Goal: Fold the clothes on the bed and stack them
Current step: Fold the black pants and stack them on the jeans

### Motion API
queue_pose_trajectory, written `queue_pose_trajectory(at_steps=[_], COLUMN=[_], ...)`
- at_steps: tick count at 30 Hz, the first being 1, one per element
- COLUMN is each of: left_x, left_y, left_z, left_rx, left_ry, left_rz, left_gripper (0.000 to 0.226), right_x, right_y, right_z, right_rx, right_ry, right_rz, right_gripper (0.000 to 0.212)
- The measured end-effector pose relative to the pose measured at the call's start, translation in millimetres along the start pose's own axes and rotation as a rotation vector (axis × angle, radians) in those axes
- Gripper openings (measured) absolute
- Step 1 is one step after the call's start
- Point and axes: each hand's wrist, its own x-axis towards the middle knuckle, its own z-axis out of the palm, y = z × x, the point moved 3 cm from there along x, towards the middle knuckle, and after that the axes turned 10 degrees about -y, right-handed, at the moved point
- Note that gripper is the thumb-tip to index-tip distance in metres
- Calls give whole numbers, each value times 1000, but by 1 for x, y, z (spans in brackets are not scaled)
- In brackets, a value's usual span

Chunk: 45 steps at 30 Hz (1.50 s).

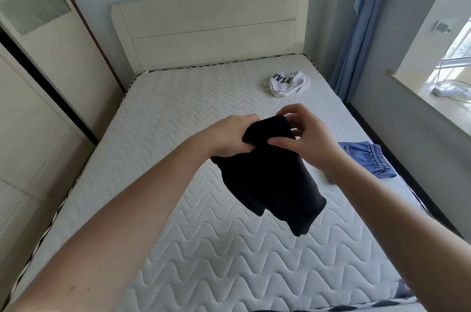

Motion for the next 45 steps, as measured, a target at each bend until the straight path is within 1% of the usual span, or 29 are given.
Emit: queue_pose_trajectory(at_steps=[2, 4, 6, 7, 8, 10, 11, 13, 17, 19, 22, 24, 25, 27, 28, 30, 32, 35, 36, 38, 39, 41, 43, 45], left_x=[12, 23, 32, 35, 39, 44, 46, 50, 54, 53, 51, 48, 47, 44, 43, 41, 36, 25, 21, 12, 8, 2, -2, -4], left_y=[6, 11, 14, 15, 16, 18, 18, 19, 21, 21, 21, 20, 19, 15, 11, -1, -18, -48, -59, -83, -94, -113, -126, -131], left_z=[0, -1, -4, -5, -6, -7, -7, -7, -8, -10, -16, -20, -22, -24, -25, -24, -21, -8, -3, 12, 21, 45, 73, 101], left_rx=[-14, -43, -77, -94, -107, -126, -135, -144, -138, -137, -125, -132, -141, -157, -174, -224, -295, -424, -479, -588, -632, -701, -754, -807], left_ry=[-25, -28, -16, -11, -9, -8, -8, -13, -38, -58, -56, -40, -34, -22, -13, 10, 42, 75, 87, 109, 103, 70, 50, 35], left_rz=[0, -12, -36, -47, -55, -68, -76, -88, -101, -108, -105, -102, -101, -103, -110, -131, -157, -183, -195, -239, -268, -336, -390, -417], left_gripper=[35, 38, 39, 39, 39, 40, 41, 44, 43, 45, 44, 44, 44, 44, 43, 40, 41, 42, 42, 42, 44, 51, 62, 68], right_x=[-7, -15, -29, -40, -52, -80, -93, -110, -119, -117, -116, -119, -120, -118, -115, -108, -102, -97, -97, -95, -95, -94, -94, -93], right_y=[22, 59, 112, 142, 170, 217, 234, 254, 270, 272, 275, 277, 277, 276, 275, 273, 274, 279, 280, 279, 278, 276, 272, 268], right_z=[-14, -26, -33, -34, -33, -20, -9, 12, 41, 48, 54, 56, 56, 54, 51, 42, 27, -5, -17, -37, -46, -63, -78, -94], right_rx=[45, 80, 139, 135, 114, 145, 207, 365, 648, 720, 756, 854, 949, 1150, 1217, 1260, 1229, 1174, 1154, 1063, 966, 651, 264, -69], right_ry=[-42, -64, -6, 36, 50, -43, -107, -172, -132, -131, -123, -128, -125, -99, -93, -83, -49, 47, 54, 12, -32, -121, -140, -110], right_rz=[-14, 77, 298, 450, 622, 922, 1015, 1102, 1111, 1091, 1073, 1049, 1011, 844, 763, 668, 632, 637, 626, 618, 626, 655, 666, 638], right_gripper=[52, 46, 34, 34, 42, 63, 68, 73, 74, 74, 74, 75, 74, 68, 64, 55, 52, 53, 53, 58, 63, 65, 54, 44])
